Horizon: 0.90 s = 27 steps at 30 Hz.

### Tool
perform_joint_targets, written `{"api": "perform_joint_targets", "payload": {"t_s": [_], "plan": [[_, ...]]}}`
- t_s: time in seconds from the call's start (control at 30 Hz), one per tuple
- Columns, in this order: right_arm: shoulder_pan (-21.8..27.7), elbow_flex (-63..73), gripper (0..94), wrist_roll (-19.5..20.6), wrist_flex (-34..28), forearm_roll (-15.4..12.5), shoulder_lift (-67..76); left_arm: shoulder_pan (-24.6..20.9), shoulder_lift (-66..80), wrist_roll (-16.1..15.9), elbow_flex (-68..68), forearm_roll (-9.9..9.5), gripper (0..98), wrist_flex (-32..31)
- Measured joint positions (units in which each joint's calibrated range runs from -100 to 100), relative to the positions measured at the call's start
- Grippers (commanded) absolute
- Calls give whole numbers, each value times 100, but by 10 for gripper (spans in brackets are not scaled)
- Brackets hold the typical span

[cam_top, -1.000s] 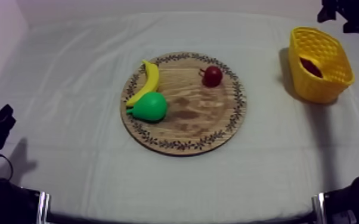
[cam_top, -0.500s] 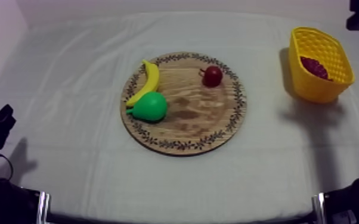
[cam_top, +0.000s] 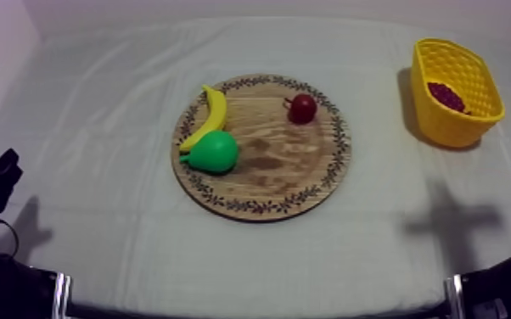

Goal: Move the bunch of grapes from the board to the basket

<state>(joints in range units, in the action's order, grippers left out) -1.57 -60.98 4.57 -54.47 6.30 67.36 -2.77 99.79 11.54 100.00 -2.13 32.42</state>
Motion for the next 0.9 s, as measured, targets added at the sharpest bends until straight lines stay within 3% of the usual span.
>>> {"api": "perform_joint_targets", "payload": {"t_s": [0.17, 0.53, 0.9], "plan": [[-40, -1072, 23, -87, 480, -15, 813, 0, 0, 0, 0, 0, 1, 0], [26, -3014, 9, -563, 845, -630, 2306, 0, 0, 0, 0, 0, 1, 0], [109, -3756, 4, -594, 1197, -680, 2826, 0, 0, 3, 0, 0, 1, 0]]}}
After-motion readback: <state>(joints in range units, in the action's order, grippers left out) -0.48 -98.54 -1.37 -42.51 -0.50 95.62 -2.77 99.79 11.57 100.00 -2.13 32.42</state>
